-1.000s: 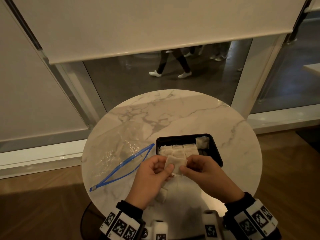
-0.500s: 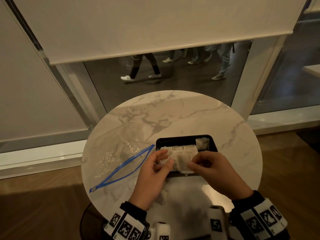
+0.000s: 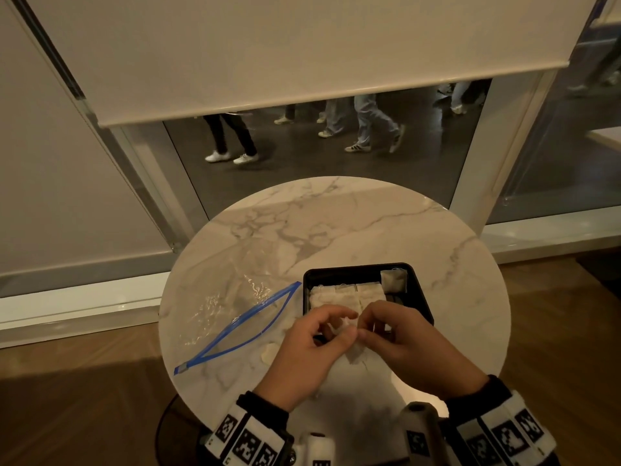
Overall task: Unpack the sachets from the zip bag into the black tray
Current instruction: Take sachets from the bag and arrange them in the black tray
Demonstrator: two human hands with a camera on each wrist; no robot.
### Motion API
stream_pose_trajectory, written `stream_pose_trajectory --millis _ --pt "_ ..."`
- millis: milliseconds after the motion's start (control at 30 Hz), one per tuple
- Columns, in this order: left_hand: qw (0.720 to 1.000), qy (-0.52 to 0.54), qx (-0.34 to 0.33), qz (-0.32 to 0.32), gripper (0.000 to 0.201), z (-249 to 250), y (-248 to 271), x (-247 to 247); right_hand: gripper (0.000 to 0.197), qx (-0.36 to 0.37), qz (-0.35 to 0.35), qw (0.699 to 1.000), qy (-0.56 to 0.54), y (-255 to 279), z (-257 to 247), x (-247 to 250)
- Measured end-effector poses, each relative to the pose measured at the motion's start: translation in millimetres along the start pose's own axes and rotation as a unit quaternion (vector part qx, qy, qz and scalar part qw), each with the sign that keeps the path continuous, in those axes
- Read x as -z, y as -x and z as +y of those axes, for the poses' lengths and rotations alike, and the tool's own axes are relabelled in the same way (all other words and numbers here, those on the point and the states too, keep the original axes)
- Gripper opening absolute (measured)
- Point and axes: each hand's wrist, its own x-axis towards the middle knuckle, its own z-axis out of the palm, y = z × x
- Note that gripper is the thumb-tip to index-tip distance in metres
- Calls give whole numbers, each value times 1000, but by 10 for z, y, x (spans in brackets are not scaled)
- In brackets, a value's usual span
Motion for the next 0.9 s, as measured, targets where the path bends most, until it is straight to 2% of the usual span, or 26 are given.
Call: stream_pose_trajectory --millis 167,333,467,533,567,633,667,700,767,800,900 --pt "1000 20 21 -10 7 -2 -12 25 13 8 -9 1000 10 9 -4 31" --pt "998 36 8 55 4 -11 -23 1 13 -7 20 1000 6 9 -8 34" --pt "997 38 10 68 6 -29 -31 5 10 -29 15 999 -17 22 9 78" --pt "997 32 14 66 8 -27 -36 -3 8 -44 39 998 -29 21 45 105" --pt "997 21 16 68 10 -37 -40 -8 7 -54 78 995 -26 19 79 129" --pt "996 -47 21 79 15 -84 -60 3 3 -81 173 982 -10 12 163 209" --pt "990 -112 17 81 19 -127 -80 20 2 -96 198 976 -11 11 202 259" --pt "977 -198 4 75 22 -170 -102 35 3 -111 203 973 -20 14 239 309" --pt "931 -360 -24 59 25 -239 -142 47 6 -131 193 972 -37 20 302 403" --pt "914 -401 -30 55 24 -263 -159 37 6 -137 189 972 -34 23 321 451" --pt "891 -452 -26 35 25 -319 -220 -33 7 -158 165 973 18 -23 387 577"
